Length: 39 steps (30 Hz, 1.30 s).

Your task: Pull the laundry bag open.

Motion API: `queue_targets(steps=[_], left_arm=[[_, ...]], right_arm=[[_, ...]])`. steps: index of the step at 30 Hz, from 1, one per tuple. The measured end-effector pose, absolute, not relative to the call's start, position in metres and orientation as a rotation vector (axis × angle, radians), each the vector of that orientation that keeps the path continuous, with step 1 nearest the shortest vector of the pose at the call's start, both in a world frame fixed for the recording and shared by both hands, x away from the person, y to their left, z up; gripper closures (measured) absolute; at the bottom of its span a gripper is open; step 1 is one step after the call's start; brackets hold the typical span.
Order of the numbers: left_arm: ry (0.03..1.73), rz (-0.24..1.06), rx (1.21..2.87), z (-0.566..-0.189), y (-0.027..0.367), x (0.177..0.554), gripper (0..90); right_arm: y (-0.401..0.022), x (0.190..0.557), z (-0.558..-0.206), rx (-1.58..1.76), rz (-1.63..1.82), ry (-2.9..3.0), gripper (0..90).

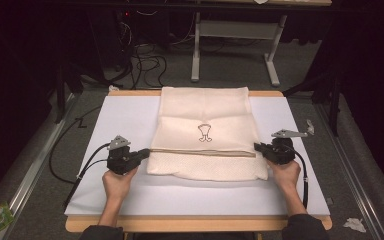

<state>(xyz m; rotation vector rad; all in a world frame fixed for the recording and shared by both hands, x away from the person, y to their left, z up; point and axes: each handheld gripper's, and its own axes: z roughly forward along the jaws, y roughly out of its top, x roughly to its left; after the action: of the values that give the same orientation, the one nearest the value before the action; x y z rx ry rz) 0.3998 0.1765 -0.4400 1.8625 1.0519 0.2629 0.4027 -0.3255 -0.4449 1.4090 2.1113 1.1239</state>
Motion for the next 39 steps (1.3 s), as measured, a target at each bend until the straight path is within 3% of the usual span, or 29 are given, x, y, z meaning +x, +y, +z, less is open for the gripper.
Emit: queue_targets(steps=[20,32,39], left_arm=[[1.073,0.263,1.91,-0.45,0.173,0.399,86.1],[1.066,0.272,1.918,-0.455,0.171,0.399,83.9],[1.061,0.315,1.887,-0.451,0.174,0.399,70.0]], right_arm=[[-0.323,0.398,-0.459,1.43,1.094,2.137,80.0],[-0.321,0.396,-0.46,1.427,1.062,2.13,66.1],[-0.322,0.392,-0.456,1.414,1.075,2.09,54.4]])
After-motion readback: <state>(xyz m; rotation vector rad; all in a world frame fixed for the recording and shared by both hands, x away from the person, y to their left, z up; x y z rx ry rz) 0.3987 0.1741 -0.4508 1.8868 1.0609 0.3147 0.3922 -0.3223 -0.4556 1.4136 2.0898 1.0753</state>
